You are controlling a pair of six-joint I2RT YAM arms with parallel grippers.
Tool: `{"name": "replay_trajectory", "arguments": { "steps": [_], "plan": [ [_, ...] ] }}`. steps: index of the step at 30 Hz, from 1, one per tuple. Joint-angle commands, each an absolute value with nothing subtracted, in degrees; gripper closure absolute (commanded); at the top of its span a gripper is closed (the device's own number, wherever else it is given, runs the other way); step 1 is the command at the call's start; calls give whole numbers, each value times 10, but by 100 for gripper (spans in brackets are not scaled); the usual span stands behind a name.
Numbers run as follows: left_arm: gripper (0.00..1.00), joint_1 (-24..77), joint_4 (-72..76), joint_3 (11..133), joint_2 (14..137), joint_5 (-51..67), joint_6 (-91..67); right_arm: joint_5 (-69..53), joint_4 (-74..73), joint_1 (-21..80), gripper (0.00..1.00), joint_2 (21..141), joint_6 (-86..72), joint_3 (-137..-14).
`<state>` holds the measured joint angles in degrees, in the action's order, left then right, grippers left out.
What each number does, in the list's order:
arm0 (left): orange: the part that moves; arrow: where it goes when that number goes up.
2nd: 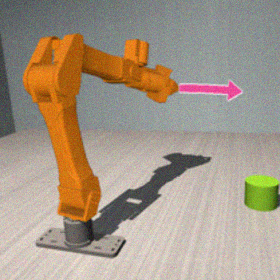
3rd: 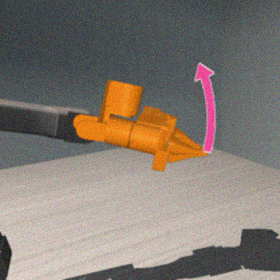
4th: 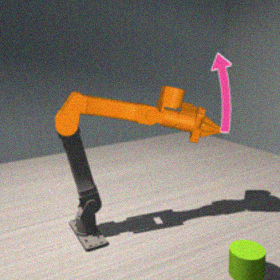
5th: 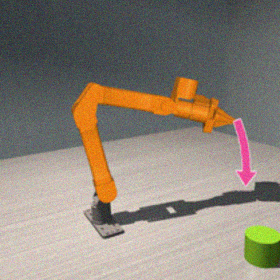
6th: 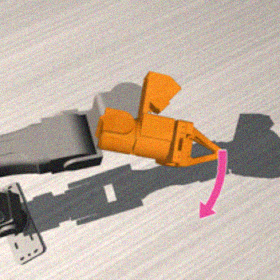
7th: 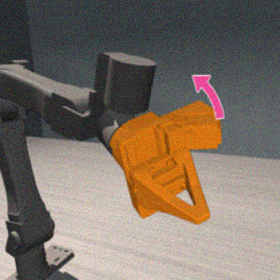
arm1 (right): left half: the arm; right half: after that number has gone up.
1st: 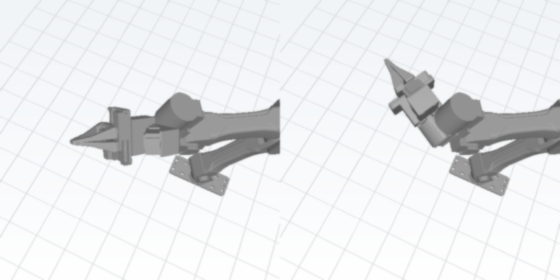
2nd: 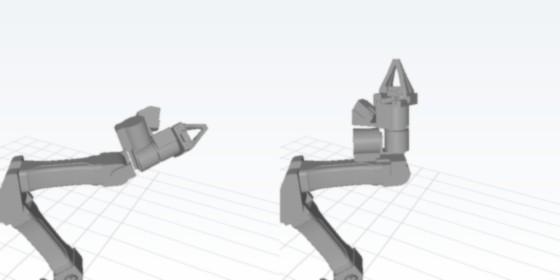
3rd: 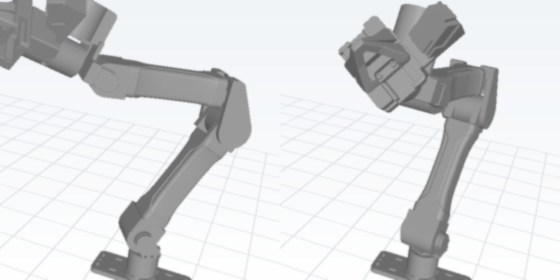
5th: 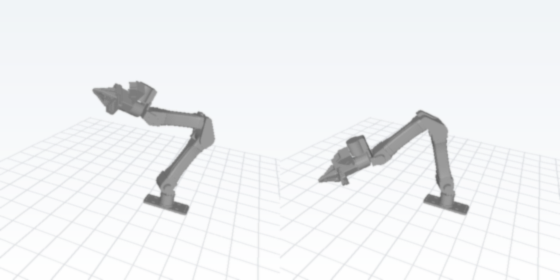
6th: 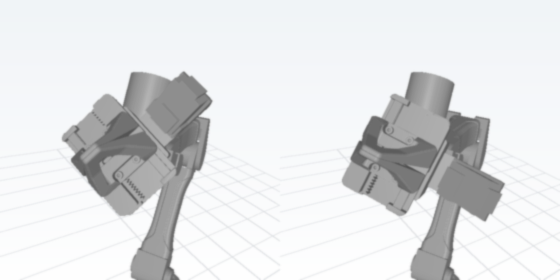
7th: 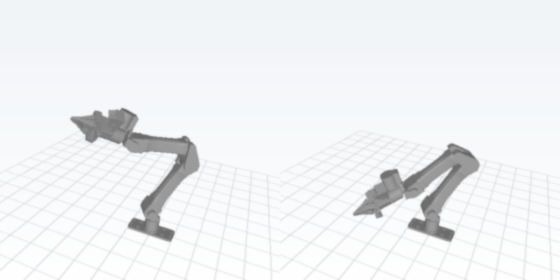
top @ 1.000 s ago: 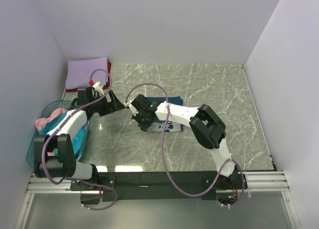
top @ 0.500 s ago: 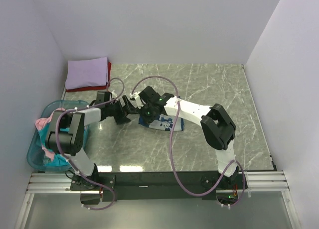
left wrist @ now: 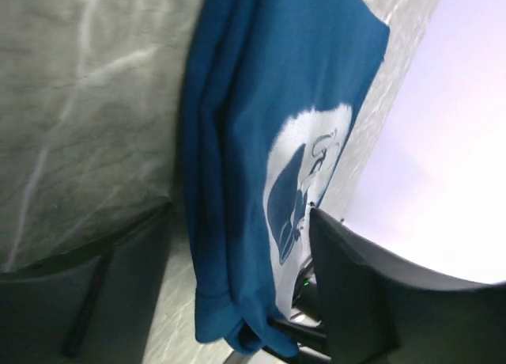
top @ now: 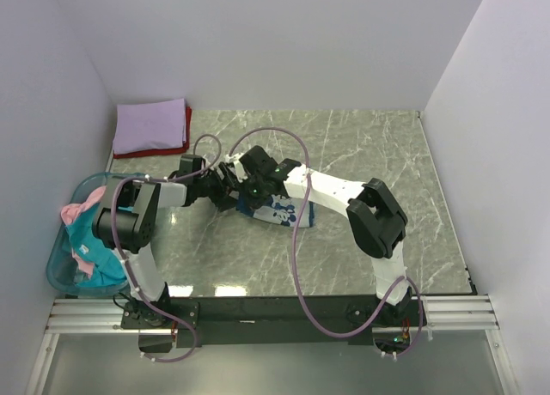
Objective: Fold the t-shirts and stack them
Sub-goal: Neatly place the folded tshirt to the corner
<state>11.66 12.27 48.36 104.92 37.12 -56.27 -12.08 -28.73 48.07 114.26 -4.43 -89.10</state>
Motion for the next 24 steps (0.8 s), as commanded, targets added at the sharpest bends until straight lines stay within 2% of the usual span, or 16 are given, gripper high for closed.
{"name": "replay_trajectory", "arguments": {
  "steps": [1,3,10,21,24],
  "plan": [
    [33,121,109,479,1077,324,-591,-109,-251,477,100,1111,-70,-918],
    [39,122,96,489,1085,315,-595,-103,-243,477,100,1109,-77,-916],
    [45,125,73,527,1126,281,-601,-86,-228,477,100,1119,-103,-936],
    [63,142,89,567,1166,253,-611,-101,-225,478,100,1134,-121,-958],
    [76,144,84,577,1173,253,-607,-99,-224,479,100,1136,-120,-955]
  ]
}}
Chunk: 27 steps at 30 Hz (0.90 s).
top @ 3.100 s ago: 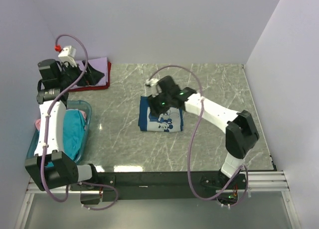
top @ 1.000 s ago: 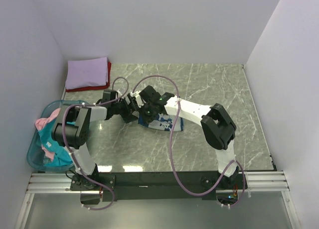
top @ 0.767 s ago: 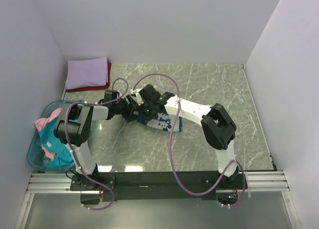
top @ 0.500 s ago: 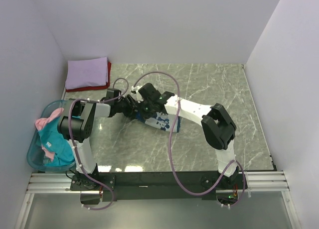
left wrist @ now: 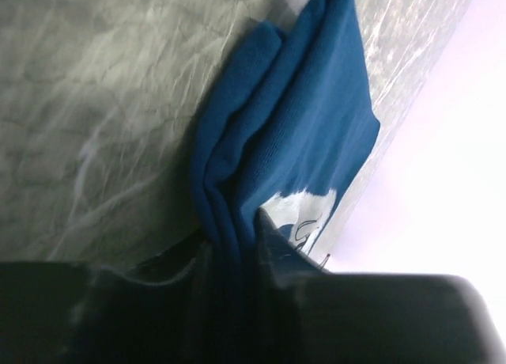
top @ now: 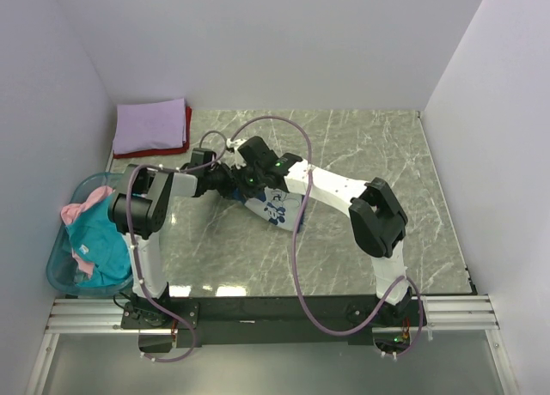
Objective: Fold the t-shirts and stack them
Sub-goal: Neatly place the folded tshirt to the corner
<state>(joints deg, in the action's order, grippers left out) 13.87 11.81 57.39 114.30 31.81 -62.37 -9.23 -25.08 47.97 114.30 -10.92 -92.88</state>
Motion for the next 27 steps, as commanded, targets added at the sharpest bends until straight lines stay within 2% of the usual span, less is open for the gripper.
{"name": "replay_trajectory", "arguments": {
  "steps": [1,2,4,5,7,8,11,15,20,27],
  "plan": [
    [89,144,78,586,1173,252,-601,-100,-225,479,100,1136,-120,-956],
    [95,144,67,595,1172,238,-592,-103,-232,478,95,1137,-120,-958],
    [99,145,24,626,1166,218,-557,-105,-239,478,87,1136,-118,-958],
    [99,145,7,639,1164,204,-542,-106,-238,477,69,1132,-118,-953],
    [99,145,-30,677,1160,163,-491,-111,-234,469,52,1113,-118,-933],
    [99,145,-52,687,1158,147,-471,-111,-234,465,38,1105,-116,-925],
    [100,145,-96,736,1158,97,-396,-124,-233,439,18,1062,-112,-894],
    [100,145,-168,837,1186,35,-298,-130,-257,399,14,1023,-88,-868],
    [100,139,-174,938,1203,-23,-177,-125,-285,345,12,983,-55,-827],
    [99,113,-176,1057,1237,-18,-77,-118,-291,292,10,932,-29,-780]
  ]
}}
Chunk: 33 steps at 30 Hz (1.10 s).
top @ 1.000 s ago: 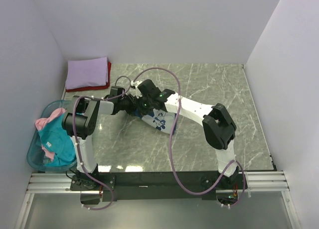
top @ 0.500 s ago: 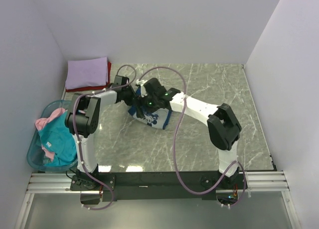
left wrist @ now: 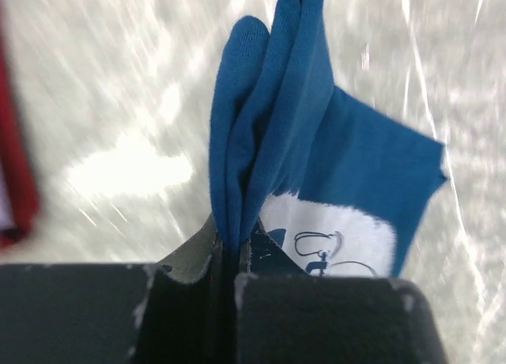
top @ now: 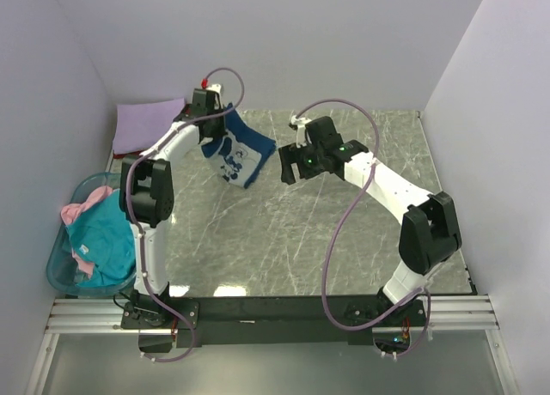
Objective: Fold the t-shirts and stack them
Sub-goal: Neatly place the folded tshirt to the corner
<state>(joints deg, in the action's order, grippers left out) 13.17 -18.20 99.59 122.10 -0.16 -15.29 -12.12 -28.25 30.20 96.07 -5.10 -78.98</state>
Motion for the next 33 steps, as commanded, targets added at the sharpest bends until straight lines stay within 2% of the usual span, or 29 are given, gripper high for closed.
{"name": "replay_trajectory", "arguments": {
  "steps": [1,10,19,33],
  "plan": [
    [99,107,-178,1088,1242,-10,-68,-116,-293,289,10,929,-28,-777],
    [100,58,-194,1227,1283,-16,-9,-119,-282,278,8,911,-22,-754],
    [100,41,-178,1270,1288,-18,76,-128,-283,277,8,918,-33,-756],
    [100,37,-191,1277,1239,-18,69,-125,-283,279,7,913,-34,-751]
  ]
}}
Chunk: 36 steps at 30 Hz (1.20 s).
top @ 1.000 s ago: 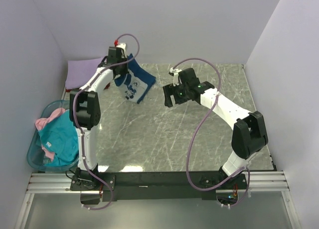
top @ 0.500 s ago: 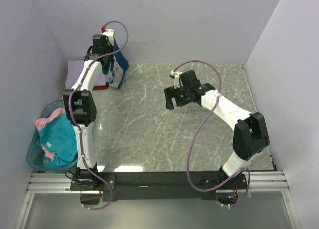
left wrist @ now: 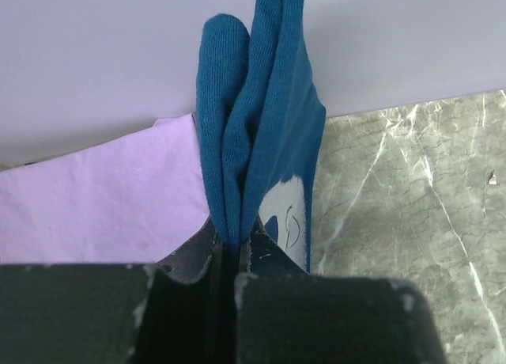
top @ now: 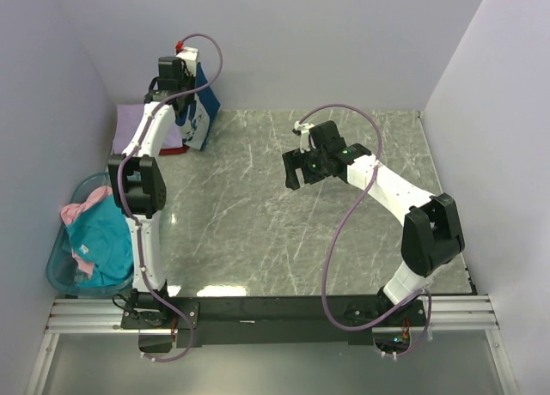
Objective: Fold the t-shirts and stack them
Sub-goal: Neatly place the folded tshirt to the corner
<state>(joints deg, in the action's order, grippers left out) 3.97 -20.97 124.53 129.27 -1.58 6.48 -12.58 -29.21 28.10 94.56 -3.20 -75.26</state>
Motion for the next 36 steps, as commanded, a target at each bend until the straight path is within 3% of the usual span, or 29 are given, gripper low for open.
{"name": "replay_trajectory", "arguments": {
  "steps": [1,36],
  "plan": [
    [100,37,-192,1274,1236,-18,66,-125,-282,278,7,912,-36,-750],
    [100,7,-228,1295,1218,-23,42,-129,-290,278,6,924,-40,-764]
  ]
}}
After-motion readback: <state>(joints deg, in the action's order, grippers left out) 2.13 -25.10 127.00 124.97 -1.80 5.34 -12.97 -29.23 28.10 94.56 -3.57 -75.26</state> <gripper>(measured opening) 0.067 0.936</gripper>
